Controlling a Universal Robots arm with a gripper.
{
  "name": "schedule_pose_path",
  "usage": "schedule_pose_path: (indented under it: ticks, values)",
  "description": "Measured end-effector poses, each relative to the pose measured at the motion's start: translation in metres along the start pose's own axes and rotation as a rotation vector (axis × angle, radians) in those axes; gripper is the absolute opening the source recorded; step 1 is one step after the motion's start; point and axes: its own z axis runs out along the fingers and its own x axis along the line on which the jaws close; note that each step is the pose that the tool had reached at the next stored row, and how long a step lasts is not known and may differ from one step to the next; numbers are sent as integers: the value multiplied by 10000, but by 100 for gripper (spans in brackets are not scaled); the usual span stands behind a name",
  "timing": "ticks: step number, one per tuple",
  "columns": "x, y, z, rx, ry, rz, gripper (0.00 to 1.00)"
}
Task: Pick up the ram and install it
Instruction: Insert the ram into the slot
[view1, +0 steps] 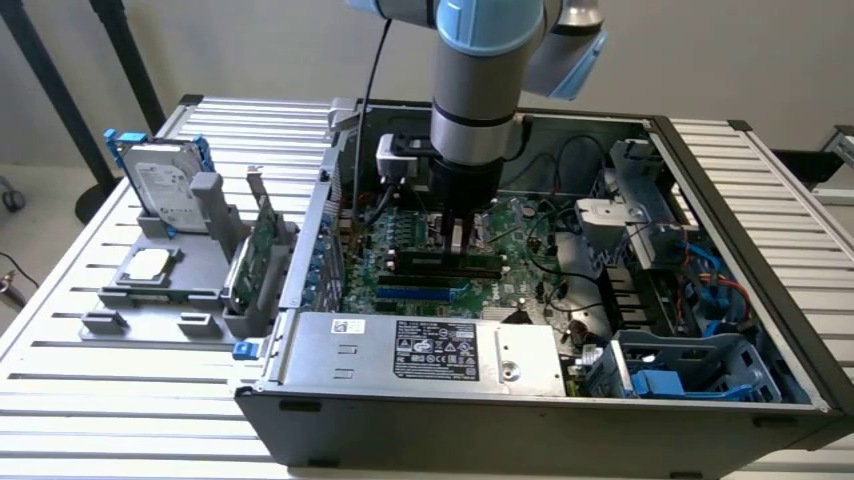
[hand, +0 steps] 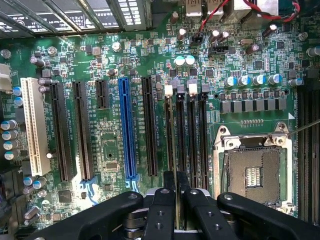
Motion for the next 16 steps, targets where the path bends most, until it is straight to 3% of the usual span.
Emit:
schedule_pose_path:
  ticks: [11,12,16]
  values:
    - [1,0,30,0,3,-16,15]
    - [1,0,28,0,-7,-16,22]
    - [2,0,-34,-6,-76,-25,22]
